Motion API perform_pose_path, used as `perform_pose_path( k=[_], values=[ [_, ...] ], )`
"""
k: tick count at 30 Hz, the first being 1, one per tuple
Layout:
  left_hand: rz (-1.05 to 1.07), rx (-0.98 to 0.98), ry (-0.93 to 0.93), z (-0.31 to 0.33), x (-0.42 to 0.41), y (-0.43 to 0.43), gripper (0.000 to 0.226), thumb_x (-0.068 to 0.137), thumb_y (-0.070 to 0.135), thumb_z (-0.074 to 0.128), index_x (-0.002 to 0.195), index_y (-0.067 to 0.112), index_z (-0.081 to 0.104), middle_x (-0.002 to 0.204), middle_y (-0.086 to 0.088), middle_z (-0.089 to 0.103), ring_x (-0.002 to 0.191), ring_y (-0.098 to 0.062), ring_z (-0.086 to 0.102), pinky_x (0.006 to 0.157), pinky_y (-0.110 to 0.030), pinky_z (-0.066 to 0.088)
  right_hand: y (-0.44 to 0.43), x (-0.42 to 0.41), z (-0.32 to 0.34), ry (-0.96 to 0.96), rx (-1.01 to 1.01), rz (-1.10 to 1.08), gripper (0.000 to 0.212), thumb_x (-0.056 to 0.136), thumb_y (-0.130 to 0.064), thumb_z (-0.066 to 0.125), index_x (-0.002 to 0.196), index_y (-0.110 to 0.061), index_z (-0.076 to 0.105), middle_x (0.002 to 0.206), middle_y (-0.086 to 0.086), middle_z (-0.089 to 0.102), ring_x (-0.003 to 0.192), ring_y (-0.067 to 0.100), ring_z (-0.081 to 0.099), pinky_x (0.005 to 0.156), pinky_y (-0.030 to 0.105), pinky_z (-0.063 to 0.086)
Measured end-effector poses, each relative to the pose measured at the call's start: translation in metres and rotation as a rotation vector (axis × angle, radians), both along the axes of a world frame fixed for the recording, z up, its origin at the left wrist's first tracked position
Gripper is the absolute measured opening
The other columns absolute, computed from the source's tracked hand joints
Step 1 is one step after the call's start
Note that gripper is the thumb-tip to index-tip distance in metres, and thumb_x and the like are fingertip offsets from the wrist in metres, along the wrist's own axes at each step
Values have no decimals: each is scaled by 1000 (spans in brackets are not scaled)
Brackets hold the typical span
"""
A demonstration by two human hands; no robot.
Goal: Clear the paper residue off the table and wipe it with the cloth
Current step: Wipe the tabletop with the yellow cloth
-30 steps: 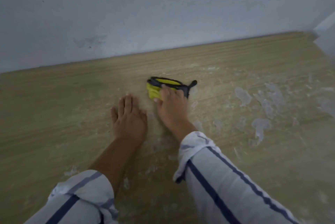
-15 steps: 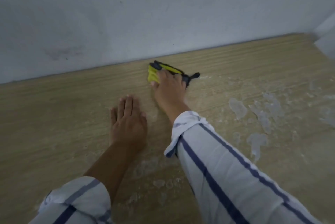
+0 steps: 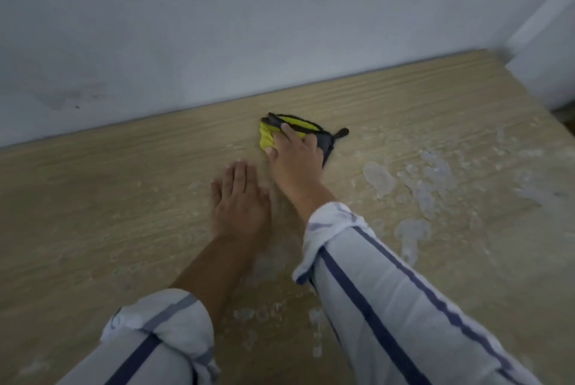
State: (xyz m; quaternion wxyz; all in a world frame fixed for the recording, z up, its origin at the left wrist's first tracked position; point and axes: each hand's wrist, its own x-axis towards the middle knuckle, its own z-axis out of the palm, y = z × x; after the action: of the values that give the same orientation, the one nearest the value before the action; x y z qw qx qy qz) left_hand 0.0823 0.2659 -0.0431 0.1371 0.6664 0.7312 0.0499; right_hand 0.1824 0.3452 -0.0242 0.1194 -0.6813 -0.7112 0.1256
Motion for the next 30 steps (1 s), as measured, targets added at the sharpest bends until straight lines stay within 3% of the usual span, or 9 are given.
perform_pose_path(
  k=[2, 5, 13, 16, 18, 20, 23, 27, 30],
  values=[
    [-14, 22, 13, -3, 7, 4, 57, 99, 36, 19, 151, 15, 10, 160, -1, 4, 147, -19, -1, 117, -40, -4, 13, 14, -4, -35, -34, 15, 43, 96, -38, 37, 135, -21, 41, 153, -4, 27, 125, 35, 32, 98, 47, 32],
    [-25, 28, 31, -4, 8, 6, 57, 98, 37, 21, 150, 15, 12, 159, -2, 7, 147, -21, 1, 117, -41, -1, 19, 70, -1, -15, -40, -246, 43, 96, -38, 35, 135, -20, 40, 150, -1, 30, 124, 37, 32, 97, 49, 33],
    [-11, 18, 8, 5, 15, -7, 57, 98, 33, 26, 149, 10, 16, 158, -8, 13, 146, -25, 6, 118, -44, 5, -103, 157, 1, 46, -94, -855, 39, 98, -33, 32, 128, -12, 45, 148, 8, 32, 127, 37, 31, 99, 48, 31],
    [-68, 2, -9, 6, 35, -29, 57, 99, 32, 27, 149, 10, 14, 159, -8, 9, 146, -25, 4, 117, -44, 3, -100, 115, 2, 91, -72, -563, 38, 95, -32, 35, 120, -7, 52, 132, 15, 49, 118, 36, 45, 87, 43, 37],
    [-116, -7, -3, 5, 44, -44, 58, 99, 35, 24, 150, 11, 12, 159, -6, 6, 146, -24, 2, 117, -44, 2, -113, 88, 0, 131, -73, -279, 41, 96, -36, 34, 123, -9, 49, 144, 10, 39, 122, 35, 38, 94, 45, 34],
    [-154, -7, 28, 3, 46, -54, 58, 99, 37, 21, 150, 12, 11, 159, -6, 5, 146, -24, 2, 117, -43, 2, -125, 98, 6, 96, -54, -252, 40, 98, -36, 34, 124, -9, 49, 152, 7, 30, 124, 38, 34, 100, 46, 30],
    [-200, -20, 43, 4, 45, -65, 58, 99, 36, 22, 150, 11, 9, 159, -6, 5, 146, -24, 2, 117, -43, 3, -158, 149, 11, -6, -32, -514, 39, 98, -31, 34, 126, -9, 50, 146, 13, 37, 122, 42, 38, 102, 47, 31],
    [-269, -44, 41, 6, 47, -90, 59, 99, 35, 18, 150, 11, 5, 159, -6, 0, 146, -24, -3, 118, -43, 1, -217, 220, 6, 39, -3, -1053, 47, 97, -41, 32, 119, -4, 49, 132, 18, 50, 115, 42, 41, 95, 50, 37],
    [-314, -55, 30, 7, 51, -110, 59, 99, 34, 19, 150, 11, 3, 159, -6, -2, 146, -23, -5, 117, -43, -1, -220, 198, 13, -37, -5, -1057, 29, 96, -30, 40, 95, -7, 57, 95, 19, 61, 91, 35, 54, 76, 42, 41]
  ],
)
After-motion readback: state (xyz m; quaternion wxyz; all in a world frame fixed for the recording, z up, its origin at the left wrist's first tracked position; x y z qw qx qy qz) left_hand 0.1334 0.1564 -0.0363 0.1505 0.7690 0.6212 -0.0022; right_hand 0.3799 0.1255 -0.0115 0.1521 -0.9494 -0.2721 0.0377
